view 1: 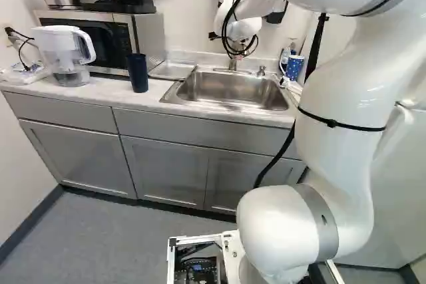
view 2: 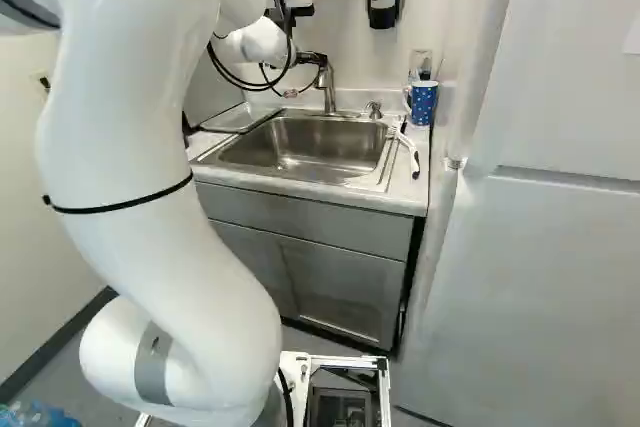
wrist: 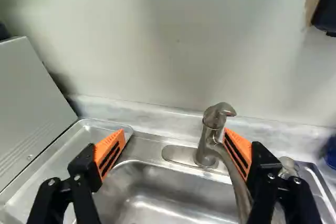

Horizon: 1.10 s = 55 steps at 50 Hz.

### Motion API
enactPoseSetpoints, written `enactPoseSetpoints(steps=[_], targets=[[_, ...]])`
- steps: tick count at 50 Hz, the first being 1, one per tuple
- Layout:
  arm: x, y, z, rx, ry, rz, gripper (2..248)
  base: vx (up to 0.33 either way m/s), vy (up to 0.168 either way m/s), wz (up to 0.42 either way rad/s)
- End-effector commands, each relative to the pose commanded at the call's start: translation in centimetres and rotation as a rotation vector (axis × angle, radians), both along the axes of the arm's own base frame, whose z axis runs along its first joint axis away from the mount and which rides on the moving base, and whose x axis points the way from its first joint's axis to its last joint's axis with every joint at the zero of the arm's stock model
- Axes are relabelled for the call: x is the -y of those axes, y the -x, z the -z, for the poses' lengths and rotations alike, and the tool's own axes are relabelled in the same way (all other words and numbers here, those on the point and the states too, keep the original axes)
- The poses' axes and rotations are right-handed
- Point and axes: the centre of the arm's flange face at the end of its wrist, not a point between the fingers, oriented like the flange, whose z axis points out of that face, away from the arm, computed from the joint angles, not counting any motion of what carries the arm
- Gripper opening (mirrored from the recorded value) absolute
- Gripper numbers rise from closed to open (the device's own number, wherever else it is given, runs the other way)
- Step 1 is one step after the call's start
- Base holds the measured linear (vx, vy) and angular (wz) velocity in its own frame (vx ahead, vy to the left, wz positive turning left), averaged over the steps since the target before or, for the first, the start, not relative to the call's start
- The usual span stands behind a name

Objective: Rinse the cup and place it in the tray

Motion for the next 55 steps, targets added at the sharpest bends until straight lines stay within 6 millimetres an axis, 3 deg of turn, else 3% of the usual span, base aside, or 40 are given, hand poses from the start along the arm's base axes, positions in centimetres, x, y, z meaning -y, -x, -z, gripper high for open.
enactPoseSetpoints(steps=[29, 55], targets=[[0.0, -4.1, 0.5, -0.001, 0.000, 0.000, 247, 0.000, 0.000, 0.000], [0.0, -5.6, -0.2, 0.093, 0.001, 0.001, 247, 0.000, 0.000, 0.000]])
